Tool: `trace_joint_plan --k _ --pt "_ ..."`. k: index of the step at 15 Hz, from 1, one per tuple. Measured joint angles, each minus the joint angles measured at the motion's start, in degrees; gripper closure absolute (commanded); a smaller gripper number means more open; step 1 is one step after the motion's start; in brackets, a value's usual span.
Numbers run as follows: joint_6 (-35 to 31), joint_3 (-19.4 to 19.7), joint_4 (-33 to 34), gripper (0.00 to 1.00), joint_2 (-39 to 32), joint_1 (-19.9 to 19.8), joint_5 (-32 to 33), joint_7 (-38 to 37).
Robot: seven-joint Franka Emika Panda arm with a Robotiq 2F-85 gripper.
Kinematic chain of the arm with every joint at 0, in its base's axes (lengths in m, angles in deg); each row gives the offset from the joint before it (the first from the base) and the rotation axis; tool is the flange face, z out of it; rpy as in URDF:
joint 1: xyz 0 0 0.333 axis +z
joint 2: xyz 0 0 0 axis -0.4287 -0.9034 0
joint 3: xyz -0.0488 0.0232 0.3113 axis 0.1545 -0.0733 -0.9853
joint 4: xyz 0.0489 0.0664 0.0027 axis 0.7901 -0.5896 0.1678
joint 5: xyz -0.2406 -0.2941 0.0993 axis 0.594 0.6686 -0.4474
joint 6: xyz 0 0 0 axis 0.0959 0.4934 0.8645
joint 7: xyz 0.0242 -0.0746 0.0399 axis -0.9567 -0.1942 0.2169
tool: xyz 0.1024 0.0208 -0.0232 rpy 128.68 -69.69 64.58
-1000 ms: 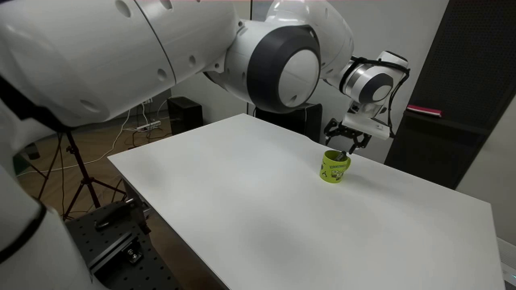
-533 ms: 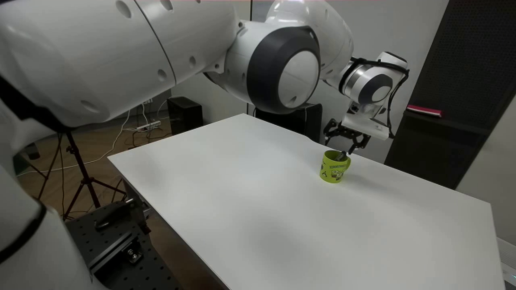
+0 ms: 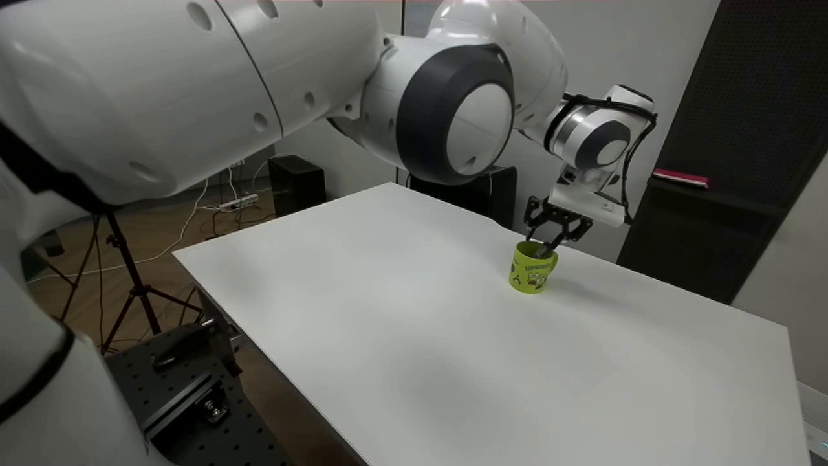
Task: Take the marker from the cup and put it on the table
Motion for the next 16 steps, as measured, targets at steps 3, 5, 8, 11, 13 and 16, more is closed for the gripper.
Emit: trace_joint_plan --k 3,5,8,11,13,16 --pt "0.1 0.1 0.0 0.96 0.0 0.0 0.1 0.0" --pt "0.2 0.2 0.0 0.96 -0.1 0.1 0.2 0.0" --pt "0.5 0.6 0.1 0.95 -0.1 0.3 0.2 -0.2" --pt "1.4 1.2 0.4 0.95 -0.1 0.6 0.4 -0.7" --pt "2.9 1.9 0.7 0.95 -0.1 0.9 0.7 -1.4" --pt "5.8 2.3 2.0 0.95 -0.1 1.2 2.3 -2.6"
